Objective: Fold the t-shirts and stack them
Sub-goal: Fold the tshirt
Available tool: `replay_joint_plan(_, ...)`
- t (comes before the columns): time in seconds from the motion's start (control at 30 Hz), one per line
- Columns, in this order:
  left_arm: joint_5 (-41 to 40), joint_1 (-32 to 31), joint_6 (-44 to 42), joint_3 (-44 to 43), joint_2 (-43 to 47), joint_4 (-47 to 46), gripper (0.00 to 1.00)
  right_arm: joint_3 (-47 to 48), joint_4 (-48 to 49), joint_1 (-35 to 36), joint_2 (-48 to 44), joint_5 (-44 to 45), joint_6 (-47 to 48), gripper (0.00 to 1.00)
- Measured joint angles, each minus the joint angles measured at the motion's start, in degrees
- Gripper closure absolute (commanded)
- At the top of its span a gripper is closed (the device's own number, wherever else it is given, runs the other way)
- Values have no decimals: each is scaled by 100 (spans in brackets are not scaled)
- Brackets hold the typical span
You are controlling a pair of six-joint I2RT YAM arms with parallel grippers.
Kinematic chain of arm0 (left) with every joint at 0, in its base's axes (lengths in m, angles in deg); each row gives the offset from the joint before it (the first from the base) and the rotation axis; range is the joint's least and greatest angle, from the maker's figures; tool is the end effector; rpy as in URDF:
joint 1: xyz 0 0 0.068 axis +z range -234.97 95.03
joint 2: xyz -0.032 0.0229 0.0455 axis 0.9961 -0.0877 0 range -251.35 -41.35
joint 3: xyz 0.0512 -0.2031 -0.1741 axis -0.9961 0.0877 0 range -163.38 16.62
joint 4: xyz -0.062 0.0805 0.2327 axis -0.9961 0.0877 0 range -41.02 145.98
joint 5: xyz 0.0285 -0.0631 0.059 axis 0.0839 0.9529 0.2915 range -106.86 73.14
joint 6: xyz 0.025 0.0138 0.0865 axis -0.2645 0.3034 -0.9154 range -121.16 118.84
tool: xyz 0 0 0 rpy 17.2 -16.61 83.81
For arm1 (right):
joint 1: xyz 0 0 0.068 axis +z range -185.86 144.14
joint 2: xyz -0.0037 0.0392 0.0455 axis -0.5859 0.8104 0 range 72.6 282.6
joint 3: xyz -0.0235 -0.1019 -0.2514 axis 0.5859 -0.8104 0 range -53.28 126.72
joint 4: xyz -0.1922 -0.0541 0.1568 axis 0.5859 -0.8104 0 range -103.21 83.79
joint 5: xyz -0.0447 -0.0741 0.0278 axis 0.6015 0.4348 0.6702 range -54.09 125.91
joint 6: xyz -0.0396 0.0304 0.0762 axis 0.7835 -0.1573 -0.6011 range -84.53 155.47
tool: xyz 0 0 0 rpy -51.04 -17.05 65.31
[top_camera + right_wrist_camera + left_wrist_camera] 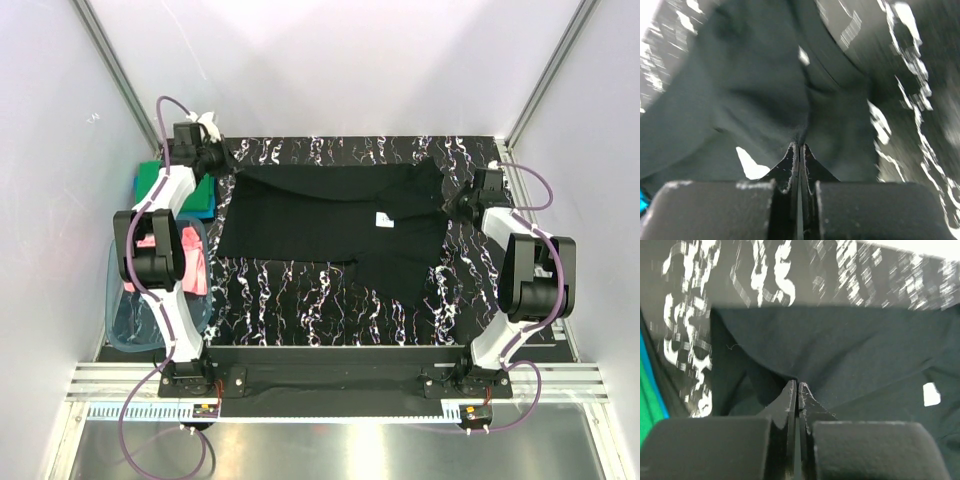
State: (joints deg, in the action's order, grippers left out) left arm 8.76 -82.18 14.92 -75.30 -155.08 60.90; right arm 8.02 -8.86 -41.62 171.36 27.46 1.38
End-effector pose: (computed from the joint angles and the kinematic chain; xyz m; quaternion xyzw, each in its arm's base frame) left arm 0.4923 -0.0114 0.2406 -0.0378 0.8654 -0.2475 0.4341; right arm 0.4021 -0.0285 0.1777 0.2789 0.8608 0.1677 0.3914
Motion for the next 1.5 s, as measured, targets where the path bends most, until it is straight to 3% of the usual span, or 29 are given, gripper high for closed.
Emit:
replay_joint_plan(0.07, -151, -44, -118, 46, 0, 345, 92, -140, -219, 0, -2, 39, 2, 88)
replay_joint_plan(0.1, -238, -72, -164, 55, 0, 527, 83, -162, -304, 0, -2, 44, -2, 73)
replay_joint_plan(0.23, -601, -201, -308, 136, 39, 973, 63, -149, -820, 0, -17, 44, 15, 54)
replay_joint_plan(0.37, -1165, -356, -293, 442, 385, 1340, 58, 109, -1794, 0, -155, 203, -46, 47)
replay_joint_plan(0.57, -1882, -925, -116, 1106, 1523, 1460, 59, 483, -2905, 0, -717, 455, -302, 50)
replay_joint_plan(0.73, -1939, -1602, 341, 2339, 2190, 940, 61, -140, -2892, 9, -1008, 273, -531, 55)
replay_joint_plan(0.87, -1891, -1582, 721, 3060, 1985, 813, 61, -623, -2896, 13, -713, 179, -616, 55)
replay_joint_plan(1.0, -1884, -1528, 955, 3165, 1694, 787, 61, -811, -2868, 13, -501, 186, -682, 55)
replay_joint_plan(1.1, -1926, -1526, 1108, 3180, 1670, 704, 61, -817, -2793, 13, -435, 302, -748, 72)
replay_joint_plan(1.2, -1967, -1537, 1333, 3342, 1648, 376, 61, -809, -2750, 13, -361, 531, -787, 80)
replay_joint_plan(1.5, -2120, -1786, 1856, 3713, 1340, -358, 64, -461, -2874, -24, -133, 1209, -684, 85)
